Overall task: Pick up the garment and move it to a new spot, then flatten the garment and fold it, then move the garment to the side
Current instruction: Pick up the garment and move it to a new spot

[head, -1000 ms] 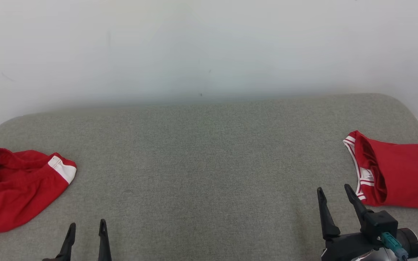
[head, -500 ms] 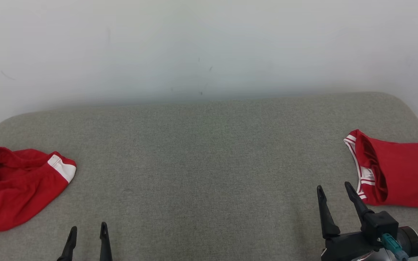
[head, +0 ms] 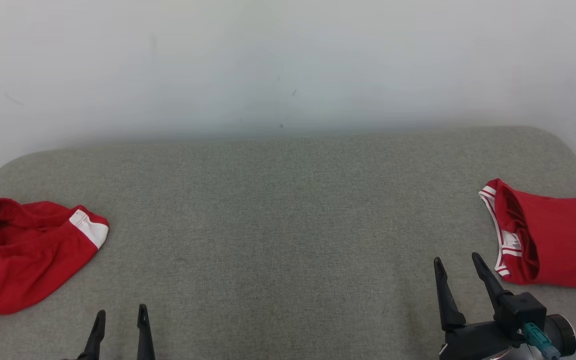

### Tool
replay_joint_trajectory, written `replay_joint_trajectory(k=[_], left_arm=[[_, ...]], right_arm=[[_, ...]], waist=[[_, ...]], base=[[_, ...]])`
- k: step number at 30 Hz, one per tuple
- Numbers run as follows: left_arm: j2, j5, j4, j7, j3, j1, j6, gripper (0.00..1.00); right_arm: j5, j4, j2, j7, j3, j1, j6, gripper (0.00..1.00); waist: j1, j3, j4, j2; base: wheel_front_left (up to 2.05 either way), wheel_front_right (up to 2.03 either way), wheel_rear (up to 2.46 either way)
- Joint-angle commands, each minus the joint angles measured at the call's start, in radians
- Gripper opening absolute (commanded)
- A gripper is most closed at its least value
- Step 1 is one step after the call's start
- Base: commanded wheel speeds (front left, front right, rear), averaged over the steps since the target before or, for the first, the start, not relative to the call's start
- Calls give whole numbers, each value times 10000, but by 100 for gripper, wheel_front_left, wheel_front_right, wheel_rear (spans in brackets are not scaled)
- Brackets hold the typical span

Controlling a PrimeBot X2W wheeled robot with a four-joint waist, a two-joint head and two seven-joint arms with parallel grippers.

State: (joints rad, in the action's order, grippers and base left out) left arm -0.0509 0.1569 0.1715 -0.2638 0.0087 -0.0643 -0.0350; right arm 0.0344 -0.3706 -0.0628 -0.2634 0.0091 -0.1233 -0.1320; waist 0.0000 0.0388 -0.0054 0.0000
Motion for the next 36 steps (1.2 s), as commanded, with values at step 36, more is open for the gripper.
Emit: replay_joint_trajectory(k=[36], left_arm=[[-130, -412, -189, 2, 996, -336, 60, 100]], right_arm=[[664, -265, 124, -9, 850, 236, 24, 100]], waist=[[0, 424, 4225, 0]], base=[[0, 0, 0]])
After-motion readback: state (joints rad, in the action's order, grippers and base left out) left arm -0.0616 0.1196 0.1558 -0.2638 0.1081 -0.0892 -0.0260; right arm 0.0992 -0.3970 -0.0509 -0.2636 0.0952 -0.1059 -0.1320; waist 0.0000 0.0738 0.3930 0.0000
